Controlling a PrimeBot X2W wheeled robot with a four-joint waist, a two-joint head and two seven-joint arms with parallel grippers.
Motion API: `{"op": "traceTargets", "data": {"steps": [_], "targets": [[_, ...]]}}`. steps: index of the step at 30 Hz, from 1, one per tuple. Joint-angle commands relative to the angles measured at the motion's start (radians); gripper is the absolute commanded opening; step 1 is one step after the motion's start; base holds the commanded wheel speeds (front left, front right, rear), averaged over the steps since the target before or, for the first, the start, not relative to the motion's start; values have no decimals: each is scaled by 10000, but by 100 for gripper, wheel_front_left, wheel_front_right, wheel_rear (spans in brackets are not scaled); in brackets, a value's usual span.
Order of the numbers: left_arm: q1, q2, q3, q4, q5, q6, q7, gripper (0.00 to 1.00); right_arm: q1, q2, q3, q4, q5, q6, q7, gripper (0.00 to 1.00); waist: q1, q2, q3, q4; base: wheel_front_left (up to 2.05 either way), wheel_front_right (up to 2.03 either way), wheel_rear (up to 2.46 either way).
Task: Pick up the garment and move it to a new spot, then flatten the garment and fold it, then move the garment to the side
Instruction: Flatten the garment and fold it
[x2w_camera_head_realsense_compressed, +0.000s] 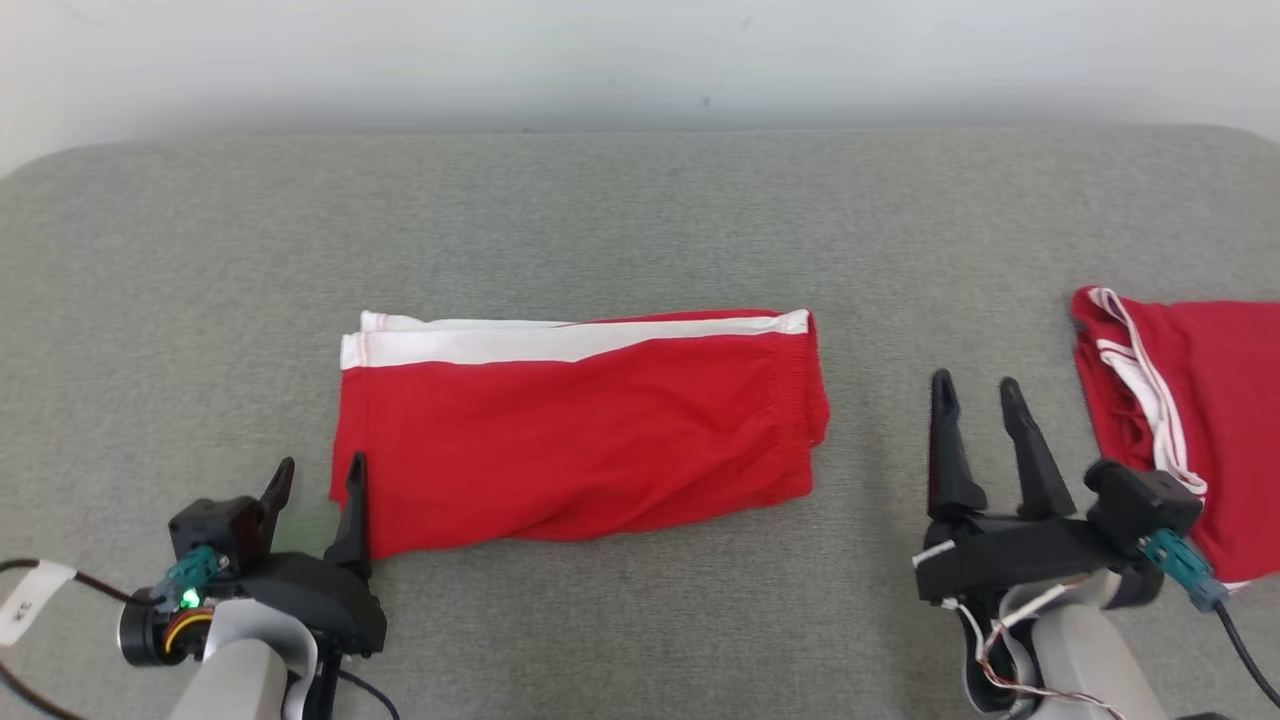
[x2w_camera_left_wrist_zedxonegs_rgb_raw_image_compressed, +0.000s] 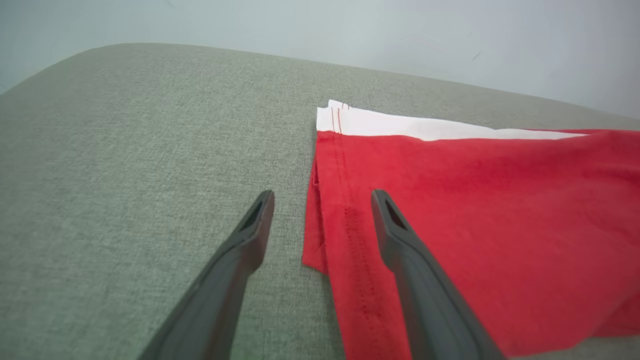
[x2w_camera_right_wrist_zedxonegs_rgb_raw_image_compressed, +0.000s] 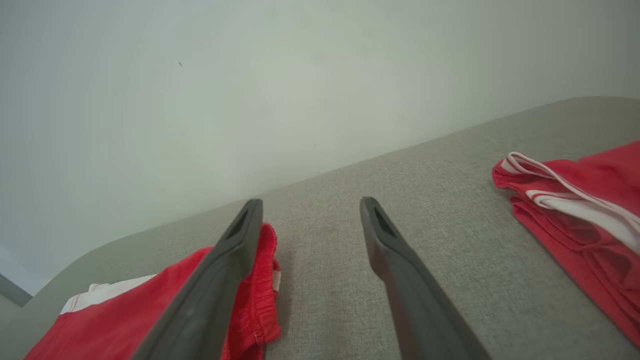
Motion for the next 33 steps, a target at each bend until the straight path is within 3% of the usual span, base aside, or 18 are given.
{"op": "traceTargets", "data": {"steps": [1, 8, 25, 33], "targets": [[319, -25, 88, -156, 71, 59, -9, 100, -152, -18, 142, 18, -55, 2, 0, 100, 1, 1, -31, 242, 0, 0, 0], [1229, -223, 534, -1000, 460, 70, -9, 100, -984, 1, 888, 977, -355, 2, 0, 100, 1, 1, -69, 1054, 0, 0, 0], [1618, -605, 1022, -1712, 1096, -176, -9, 100, -1894, 50, -392, 4352, -1497, 2, -2, 100, 1, 1, 164, 2042, 0, 0, 0], [1563, -725, 1111, -1734, 1263, -327, -9, 100, -2199, 106, -9, 5923, -557, 5, 51, 100, 1, 1, 190, 2348, 0, 0, 0]]}}
